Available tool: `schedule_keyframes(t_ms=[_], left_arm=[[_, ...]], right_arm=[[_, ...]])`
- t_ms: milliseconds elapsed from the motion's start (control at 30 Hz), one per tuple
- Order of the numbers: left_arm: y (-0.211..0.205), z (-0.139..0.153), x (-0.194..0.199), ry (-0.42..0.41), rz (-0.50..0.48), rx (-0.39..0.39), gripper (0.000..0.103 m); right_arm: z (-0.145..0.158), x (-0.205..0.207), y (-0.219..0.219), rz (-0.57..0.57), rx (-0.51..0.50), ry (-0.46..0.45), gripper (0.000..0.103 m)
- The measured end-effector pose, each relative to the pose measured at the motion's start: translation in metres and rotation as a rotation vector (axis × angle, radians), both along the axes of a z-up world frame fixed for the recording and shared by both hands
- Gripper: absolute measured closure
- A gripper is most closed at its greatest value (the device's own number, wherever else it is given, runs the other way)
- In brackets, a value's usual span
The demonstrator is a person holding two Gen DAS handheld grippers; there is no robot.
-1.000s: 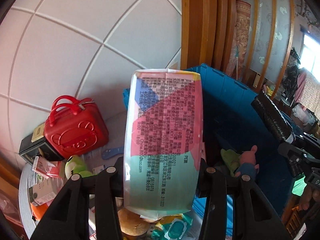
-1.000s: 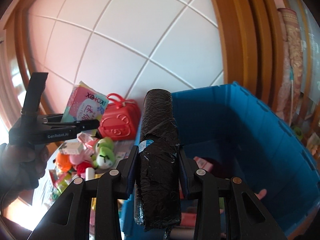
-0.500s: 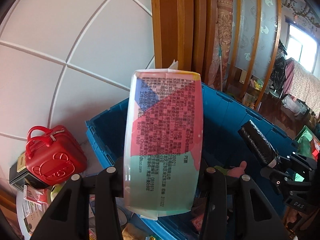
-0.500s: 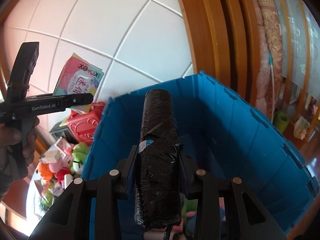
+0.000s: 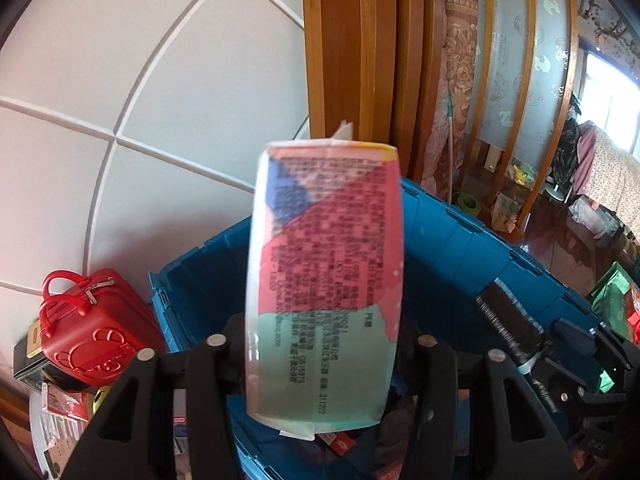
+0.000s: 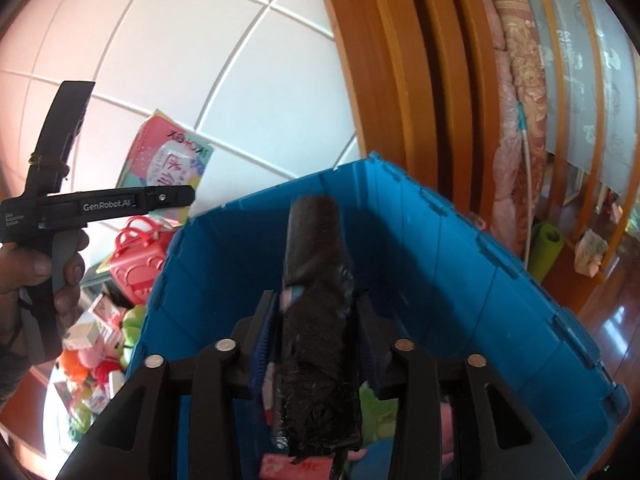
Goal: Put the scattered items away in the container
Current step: 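Open both tools to drop the wipes pack and black roll into the crate, then move both open tools back over the heap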
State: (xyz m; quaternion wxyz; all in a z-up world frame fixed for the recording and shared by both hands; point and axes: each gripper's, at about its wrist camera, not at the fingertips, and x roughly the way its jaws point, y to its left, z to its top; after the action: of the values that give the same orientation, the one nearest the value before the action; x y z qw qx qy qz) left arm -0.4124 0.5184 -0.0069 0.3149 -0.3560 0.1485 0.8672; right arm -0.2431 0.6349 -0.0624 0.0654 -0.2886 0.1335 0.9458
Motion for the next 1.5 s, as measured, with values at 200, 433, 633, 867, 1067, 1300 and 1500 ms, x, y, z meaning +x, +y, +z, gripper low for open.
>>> schedule_keyframes(t_ms=[200, 433, 633, 867, 1067, 1300, 1500], left_arm=[[-0.028, -0.001, -0.016, -0.034, 0.049, 0.044, 0.016], [-0.065, -0.02, -0.014, -0.055, 0.059, 0.018, 0.016], [-0.107, -0.031, -0.002, -0.061, 0.114, -0.002, 0.016], [-0.18, -0.033, 0.021, -0.045, 0.191, -0.012, 0.016], [-0.265, -0.044, 0.038, -0.05, 0.296, -0.017, 0.015], [-0.375, -0.078, 0.064, -0.115, 0.443, -0.041, 0.016], [-0.478, -0.109, 0.091, -0.175, 0.585, -0.065, 0.016]], right_arm=[[-0.004, -0.006, 0.0, -0.002, 0.007, 0.007, 0.003], [-0.009, -0.007, -0.007, 0.021, -0.013, -0.005, 0.001], [0.002, -0.008, -0.029, 0.073, -0.006, 0.012, 0.001], [0.023, -0.007, -0.073, 0.167, 0.029, 0.045, 0.001], [0.03, -0.006, -0.111, 0.24, 0.044, 0.045, 0.001], [0.029, -0.002, -0.17, 0.356, 0.039, 0.043, 0.001], [0.02, -0.001, -0.244, 0.491, 0.08, 0.031, 0.001]])
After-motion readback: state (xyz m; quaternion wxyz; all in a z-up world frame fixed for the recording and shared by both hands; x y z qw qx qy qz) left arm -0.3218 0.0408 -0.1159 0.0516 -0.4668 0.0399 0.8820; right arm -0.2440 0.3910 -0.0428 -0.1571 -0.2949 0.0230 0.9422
